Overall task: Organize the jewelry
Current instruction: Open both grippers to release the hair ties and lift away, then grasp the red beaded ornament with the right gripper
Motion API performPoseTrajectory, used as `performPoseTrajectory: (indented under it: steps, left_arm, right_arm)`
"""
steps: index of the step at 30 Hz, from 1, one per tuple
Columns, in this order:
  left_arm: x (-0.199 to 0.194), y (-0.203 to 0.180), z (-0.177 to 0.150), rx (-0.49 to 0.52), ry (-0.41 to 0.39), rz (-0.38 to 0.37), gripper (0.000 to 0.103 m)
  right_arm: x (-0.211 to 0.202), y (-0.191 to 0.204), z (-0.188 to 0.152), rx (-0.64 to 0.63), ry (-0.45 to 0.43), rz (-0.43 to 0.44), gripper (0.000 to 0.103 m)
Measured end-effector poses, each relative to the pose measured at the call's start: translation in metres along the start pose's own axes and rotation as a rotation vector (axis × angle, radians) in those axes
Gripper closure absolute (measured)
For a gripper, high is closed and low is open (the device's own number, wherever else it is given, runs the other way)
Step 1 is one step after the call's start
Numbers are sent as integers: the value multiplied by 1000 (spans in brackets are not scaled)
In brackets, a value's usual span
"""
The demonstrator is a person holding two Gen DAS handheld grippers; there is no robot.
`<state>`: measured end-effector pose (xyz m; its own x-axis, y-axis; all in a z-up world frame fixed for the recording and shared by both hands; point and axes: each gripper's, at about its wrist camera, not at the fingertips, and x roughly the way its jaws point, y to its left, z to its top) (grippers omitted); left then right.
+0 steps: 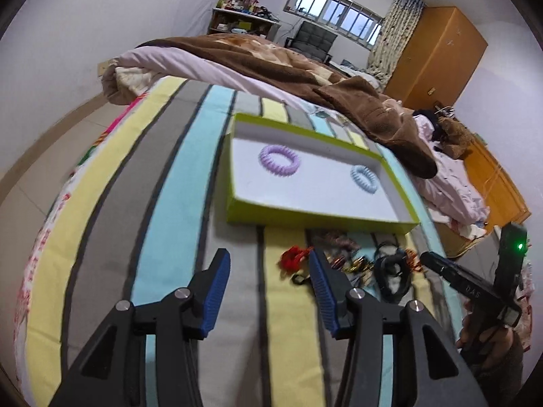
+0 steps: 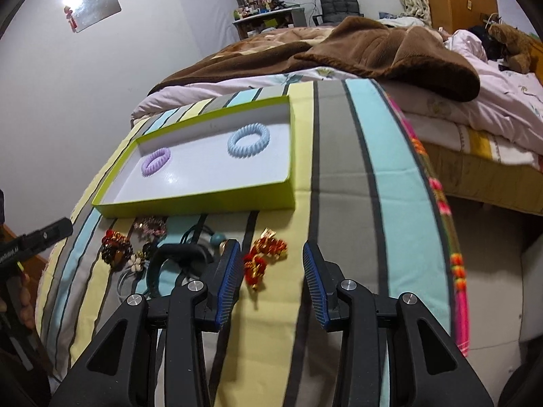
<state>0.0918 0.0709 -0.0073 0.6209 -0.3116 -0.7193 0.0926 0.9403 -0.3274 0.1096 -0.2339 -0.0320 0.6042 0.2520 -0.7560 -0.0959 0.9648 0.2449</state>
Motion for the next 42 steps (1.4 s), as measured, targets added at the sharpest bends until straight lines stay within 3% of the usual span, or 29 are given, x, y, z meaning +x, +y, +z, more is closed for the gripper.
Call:
performPoseTrajectory:
  steps: [8,15,16,19,39,42]
  left_arm:
    - [-8,12,-16,-5,-16,40,53]
    - [-7,13,-19,-6,-15,22,53]
    - [-6,13,-19,-8,-11,18,53]
    - [-3,11,-19,-9,-9,7,53]
    - [37,-9,-4,98,53,-14,53]
    - [44,-17,-4,153,59,7,53]
  right_arm:
    - [14,9,-2,-27,30,-39,64]
    - [19,12,-4,-48,34,-72,64]
    - [19,12,-5,-52,31,-75,65]
    - [19,10,-6,-50,29,-84,87]
    - [-6,2,-4,-12,-42,-34,91]
    - [-8,1,-6,-6,-47,-27,91]
